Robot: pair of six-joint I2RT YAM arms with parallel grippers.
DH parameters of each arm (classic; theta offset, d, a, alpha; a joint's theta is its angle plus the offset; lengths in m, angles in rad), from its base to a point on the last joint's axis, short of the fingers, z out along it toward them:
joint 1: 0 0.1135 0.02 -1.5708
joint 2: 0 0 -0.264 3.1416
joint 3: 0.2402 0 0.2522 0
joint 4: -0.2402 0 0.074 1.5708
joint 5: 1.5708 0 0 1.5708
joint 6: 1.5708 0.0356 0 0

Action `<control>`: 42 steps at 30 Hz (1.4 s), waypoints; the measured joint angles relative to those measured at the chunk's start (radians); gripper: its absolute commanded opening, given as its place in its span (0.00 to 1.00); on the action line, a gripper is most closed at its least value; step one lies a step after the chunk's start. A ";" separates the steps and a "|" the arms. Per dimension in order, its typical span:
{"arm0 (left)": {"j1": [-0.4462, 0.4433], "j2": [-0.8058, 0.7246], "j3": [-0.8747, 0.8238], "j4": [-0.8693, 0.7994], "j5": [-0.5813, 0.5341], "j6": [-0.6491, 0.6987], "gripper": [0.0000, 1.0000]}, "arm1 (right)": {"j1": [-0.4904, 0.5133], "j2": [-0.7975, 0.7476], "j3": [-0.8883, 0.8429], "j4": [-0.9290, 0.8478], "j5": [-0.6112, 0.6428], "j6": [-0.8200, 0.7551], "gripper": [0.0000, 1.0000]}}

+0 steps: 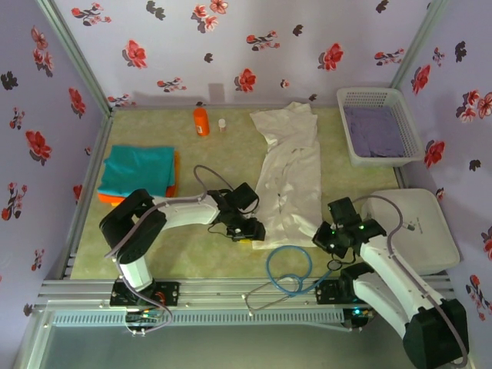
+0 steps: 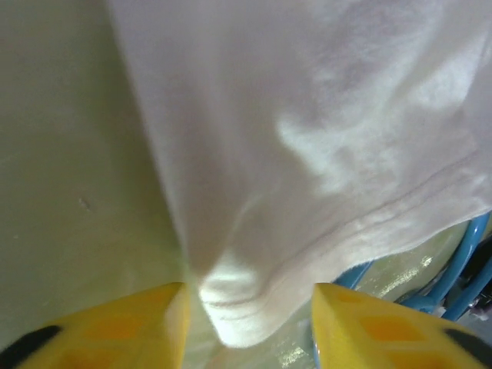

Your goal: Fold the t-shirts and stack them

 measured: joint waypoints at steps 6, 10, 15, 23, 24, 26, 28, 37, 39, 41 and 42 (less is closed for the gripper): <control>-0.002 -0.011 -0.017 -0.012 0.000 -0.004 0.53 | 0.000 0.001 -0.023 0.002 -0.010 0.031 0.00; -0.010 -0.005 -0.017 -0.001 -0.001 -0.026 0.50 | 0.000 0.002 -0.030 0.003 -0.011 0.039 0.00; -0.011 0.018 0.000 -0.006 -0.004 -0.063 0.29 | 0.000 -0.011 -0.029 0.003 -0.011 0.049 0.00; -0.014 0.040 0.085 -0.016 -0.013 -0.065 0.00 | 0.000 -0.081 0.031 -0.020 -0.007 0.077 0.00; -0.014 0.036 0.093 -0.018 -0.016 -0.061 0.00 | 0.000 -0.089 0.040 -0.026 -0.007 0.081 0.00; -0.016 0.015 0.097 -0.032 -0.022 -0.064 0.00 | 0.000 -0.104 0.056 -0.048 -0.005 0.089 0.00; -0.019 -0.022 0.097 -0.060 -0.032 -0.064 0.00 | 0.000 -0.122 0.077 -0.090 0.005 0.103 0.00; -0.067 -0.231 0.056 -0.117 -0.040 -0.046 0.00 | 0.000 -0.237 0.157 -0.289 -0.006 0.161 0.00; -0.081 -0.233 0.037 -0.117 -0.036 -0.045 0.00 | 0.000 -0.269 0.157 -0.327 -0.017 0.177 0.00; -0.096 -0.233 0.007 -0.116 -0.031 -0.047 0.00 | 0.000 -0.299 0.156 -0.359 -0.025 0.188 0.00; -0.103 -0.233 -0.012 -0.109 -0.026 -0.050 0.00 | 0.000 -0.319 0.156 -0.375 -0.027 0.195 0.00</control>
